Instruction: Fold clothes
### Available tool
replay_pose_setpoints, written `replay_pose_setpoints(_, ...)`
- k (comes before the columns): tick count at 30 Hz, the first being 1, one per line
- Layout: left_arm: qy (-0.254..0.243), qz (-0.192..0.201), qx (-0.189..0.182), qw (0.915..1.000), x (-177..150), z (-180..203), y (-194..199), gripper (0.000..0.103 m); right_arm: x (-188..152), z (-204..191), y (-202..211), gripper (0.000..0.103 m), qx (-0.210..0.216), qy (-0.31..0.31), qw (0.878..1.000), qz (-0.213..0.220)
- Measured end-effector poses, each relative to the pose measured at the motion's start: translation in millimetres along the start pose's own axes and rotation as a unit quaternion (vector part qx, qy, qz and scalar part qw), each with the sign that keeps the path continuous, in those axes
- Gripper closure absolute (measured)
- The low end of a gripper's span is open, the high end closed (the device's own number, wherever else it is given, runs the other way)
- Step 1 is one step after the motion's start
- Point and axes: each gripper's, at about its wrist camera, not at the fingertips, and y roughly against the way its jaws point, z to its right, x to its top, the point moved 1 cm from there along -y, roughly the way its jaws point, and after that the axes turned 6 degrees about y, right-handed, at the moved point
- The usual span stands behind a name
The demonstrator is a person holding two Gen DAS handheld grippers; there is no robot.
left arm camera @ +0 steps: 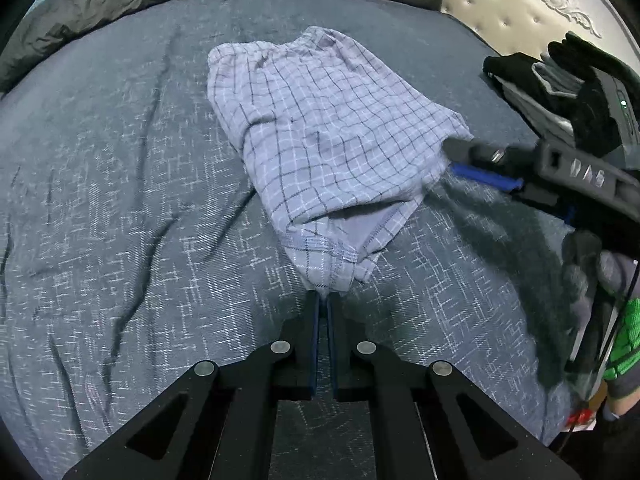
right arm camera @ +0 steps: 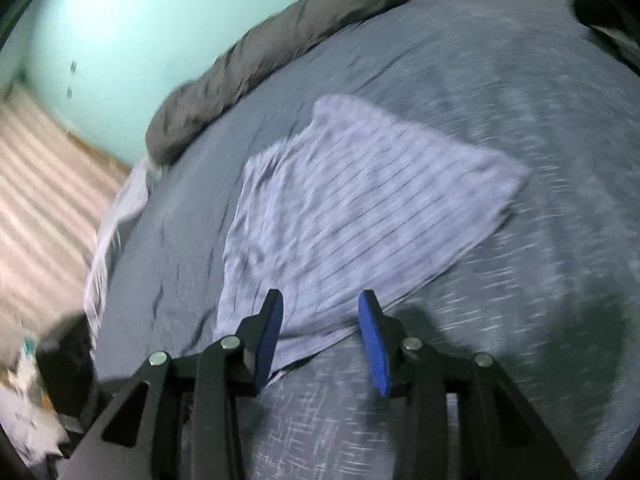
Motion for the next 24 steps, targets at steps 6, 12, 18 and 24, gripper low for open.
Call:
replay_pose_setpoints(6, -0.013, 0.037, -0.003, 0.9992, 4.9, 9.1, 17.1, 0.095, -7.9, -21.8, -24.2, 0.063, -0.009, 0.046, 0.998, -0.037)
replay_pose_setpoints(12, -0.012, 0.032, 0.000, 0.9994, 15.1, 24.3, -6.4, 0.088, -7.3, -20.1, -26.7, 0.063, -0.020, 0.046, 0.998, -0.036)
replay_pose_setpoints(18, -0.025, 0.019, 0.025, 0.9992, 12.7, 24.7, -28.2, 0.091, -3.5, -6.3, -19.0, 0.063, -0.027, 0.025, 0.999, -0.028)
replay_pose_setpoints(24, -0.036, 0.031, 0.028, 0.9985, 11.4, 21.5, -16.2, 0.103, -2.1, -4.7, -16.9, 0.063, -0.023, 0.022, 0.999, -0.025)
